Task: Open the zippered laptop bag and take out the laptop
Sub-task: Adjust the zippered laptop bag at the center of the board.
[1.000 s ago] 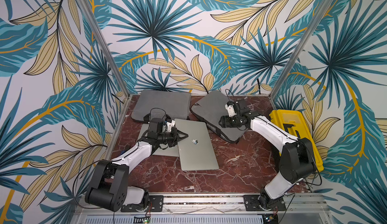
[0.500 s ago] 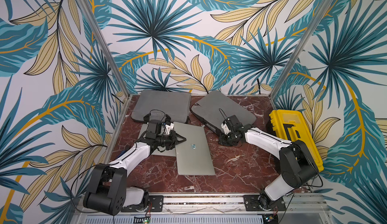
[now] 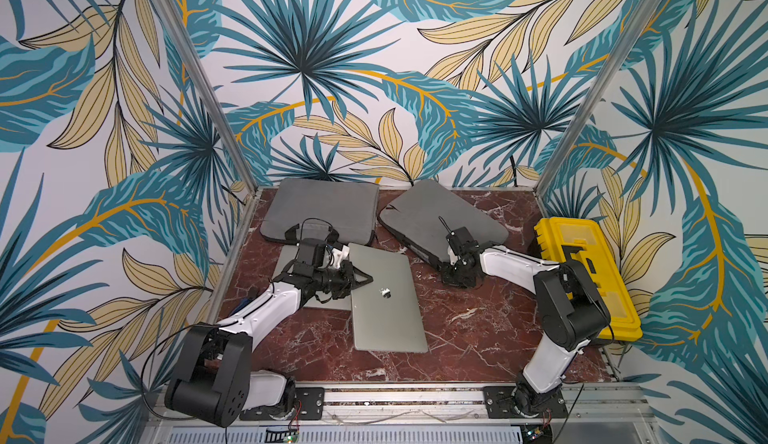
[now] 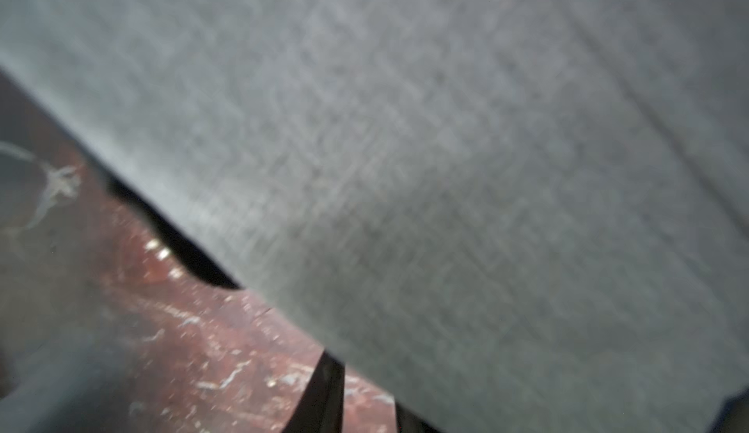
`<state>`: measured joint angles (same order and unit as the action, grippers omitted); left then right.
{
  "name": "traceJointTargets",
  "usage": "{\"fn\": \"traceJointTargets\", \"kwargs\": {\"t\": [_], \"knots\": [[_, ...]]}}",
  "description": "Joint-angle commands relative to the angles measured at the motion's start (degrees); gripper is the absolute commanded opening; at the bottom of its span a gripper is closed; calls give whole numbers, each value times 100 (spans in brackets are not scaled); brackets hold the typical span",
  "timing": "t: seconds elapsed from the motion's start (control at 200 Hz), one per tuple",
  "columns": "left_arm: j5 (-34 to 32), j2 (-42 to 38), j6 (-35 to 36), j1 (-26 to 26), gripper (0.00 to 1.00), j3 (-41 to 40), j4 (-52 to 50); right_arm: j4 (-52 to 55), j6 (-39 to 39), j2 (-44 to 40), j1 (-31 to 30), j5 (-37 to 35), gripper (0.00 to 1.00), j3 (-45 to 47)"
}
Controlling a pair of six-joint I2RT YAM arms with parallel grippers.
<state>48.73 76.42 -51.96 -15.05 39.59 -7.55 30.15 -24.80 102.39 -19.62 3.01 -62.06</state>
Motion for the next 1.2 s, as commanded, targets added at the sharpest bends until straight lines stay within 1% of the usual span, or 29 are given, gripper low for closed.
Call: {"fn": "traceJointTargets", "kwargs": {"t": [0.0,0.075,0.165,0.25,0.401,0.536,0.646,0.856,1.061,1.152,1.192], "knots": [[308,-28,-9,-126,0,293,362,411,83,141,231,-586,26,-96],[248,33,-7,-219,0,312,364,658,87,141,367,-864,28,-271],[143,118,2,-314,0,325,361,728,160,130,537,-964,34,-429],[63,234,11,-383,0,362,383,783,222,258,737,-1097,35,-646],[-54,407,11,-532,0,447,484,965,430,726,1031,-1181,37,-1101],[-123,602,-30,-742,0,521,681,1015,549,876,1204,-1372,43,-1245],[-131,864,-115,-938,0,590,942,1017,701,963,1349,-1528,50,-1355],[-249,1335,-191,-1164,0,881,1291,1045,1040,1290,1399,-1592,56,-1863],[-307,1822,-306,-1400,0,1179,1515,1126,1148,1511,1399,-1677,63,-2318],[-368,1993,-416,-1473,0,1224,1649,1102,1101,1428,1399,-1540,66,-2268],[-435,2072,-436,-1515,0,1239,1667,1061,1082,1344,1399,-1464,70,-2194]]}}
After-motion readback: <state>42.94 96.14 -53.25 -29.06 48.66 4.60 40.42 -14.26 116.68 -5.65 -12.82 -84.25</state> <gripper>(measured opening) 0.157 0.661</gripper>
